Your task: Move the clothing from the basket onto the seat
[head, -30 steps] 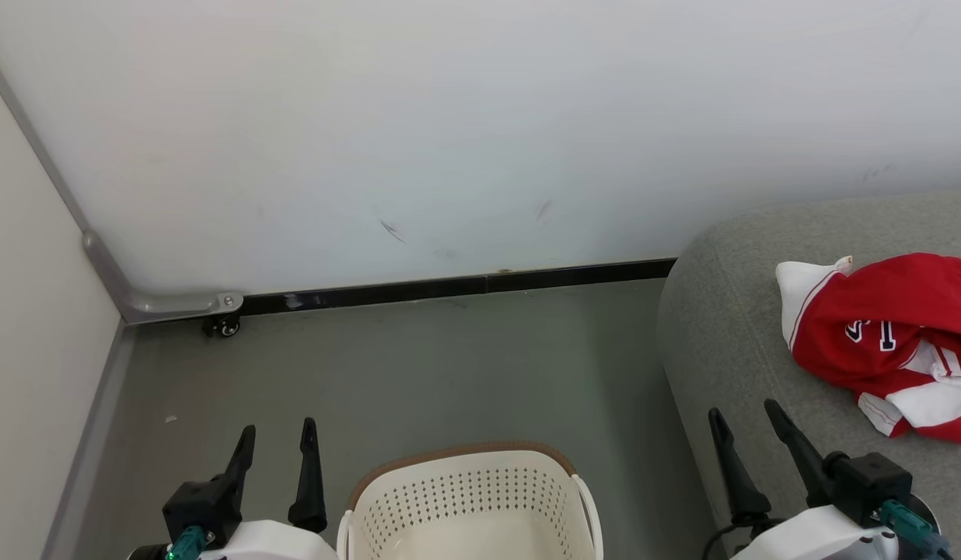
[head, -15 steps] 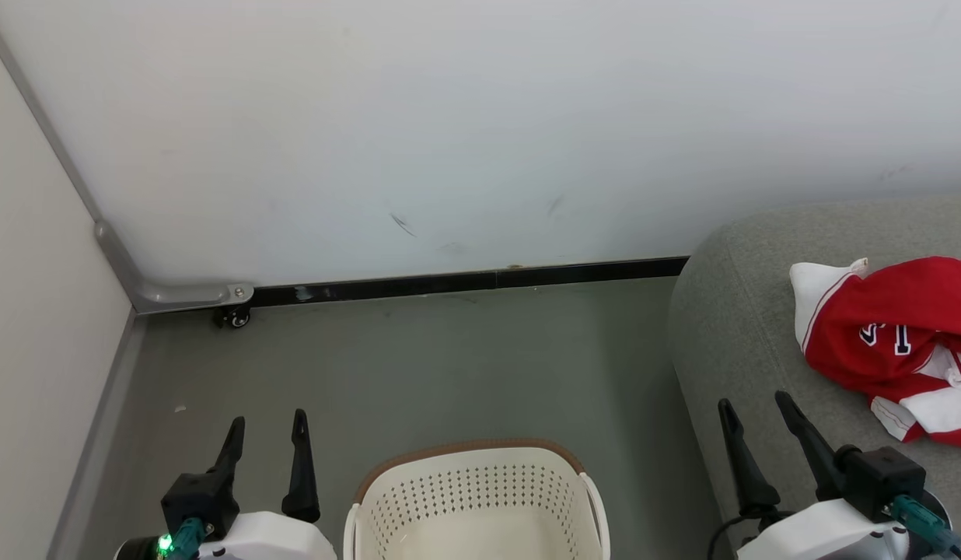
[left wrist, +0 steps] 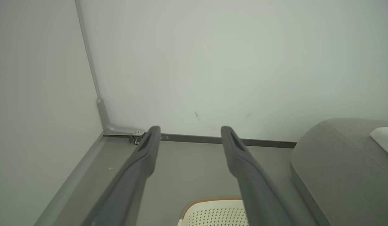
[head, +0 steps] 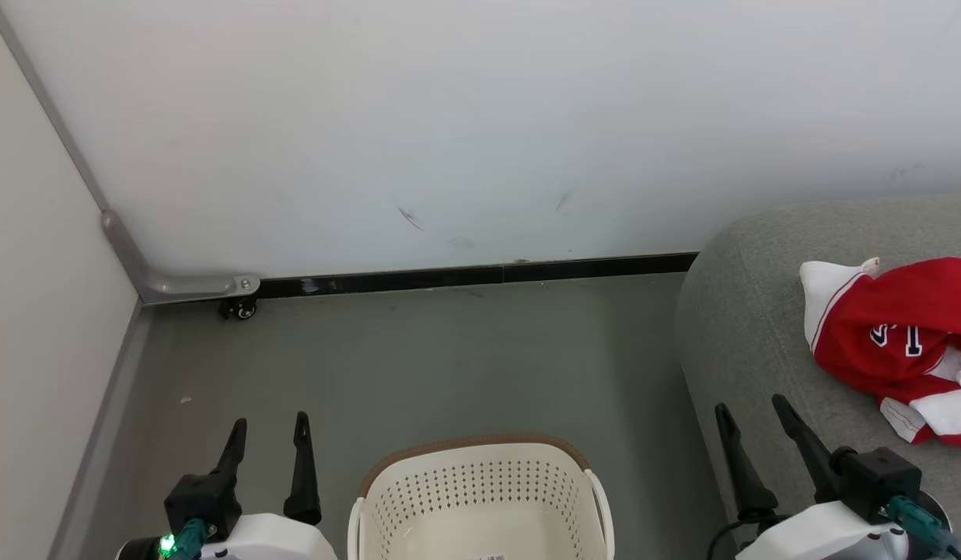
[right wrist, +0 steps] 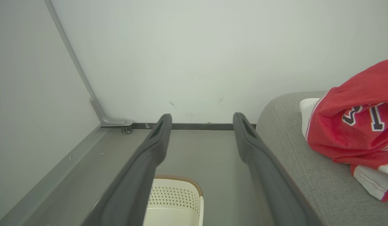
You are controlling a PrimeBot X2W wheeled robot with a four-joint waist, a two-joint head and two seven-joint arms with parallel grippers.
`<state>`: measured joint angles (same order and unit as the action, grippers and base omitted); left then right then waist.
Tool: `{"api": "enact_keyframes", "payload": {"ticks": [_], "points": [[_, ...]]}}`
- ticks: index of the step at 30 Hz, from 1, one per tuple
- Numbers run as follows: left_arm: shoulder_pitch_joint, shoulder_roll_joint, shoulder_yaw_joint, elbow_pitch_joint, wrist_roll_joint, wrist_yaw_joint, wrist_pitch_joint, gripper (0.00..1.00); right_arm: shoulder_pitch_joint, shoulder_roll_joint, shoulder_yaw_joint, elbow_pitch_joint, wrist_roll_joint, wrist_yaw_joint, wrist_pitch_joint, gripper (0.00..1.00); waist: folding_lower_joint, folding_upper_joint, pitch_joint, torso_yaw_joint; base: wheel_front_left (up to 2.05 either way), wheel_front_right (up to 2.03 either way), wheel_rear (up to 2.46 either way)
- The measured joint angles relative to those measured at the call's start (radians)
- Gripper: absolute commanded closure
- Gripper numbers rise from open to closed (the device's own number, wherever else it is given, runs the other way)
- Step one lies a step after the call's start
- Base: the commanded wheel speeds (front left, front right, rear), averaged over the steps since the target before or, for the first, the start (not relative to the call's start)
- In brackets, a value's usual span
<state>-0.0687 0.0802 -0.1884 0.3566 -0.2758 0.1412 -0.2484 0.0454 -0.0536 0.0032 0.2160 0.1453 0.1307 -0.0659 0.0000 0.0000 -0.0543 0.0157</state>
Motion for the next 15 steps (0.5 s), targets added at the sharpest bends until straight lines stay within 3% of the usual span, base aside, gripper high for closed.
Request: {"api": "enact_keyframes", "payload": {"ticks": [15], "points": [[0.000, -0.003, 0.000, 0.019, 0.006, 0.008, 0.000, 0.00, 0.000, 0.005, -0.003, -0.018, -0.014, 0.000, 0.014, 0.00, 0.0000, 0.0000, -0.003, 0.004, 0.00, 0.00, 0.00]]}}
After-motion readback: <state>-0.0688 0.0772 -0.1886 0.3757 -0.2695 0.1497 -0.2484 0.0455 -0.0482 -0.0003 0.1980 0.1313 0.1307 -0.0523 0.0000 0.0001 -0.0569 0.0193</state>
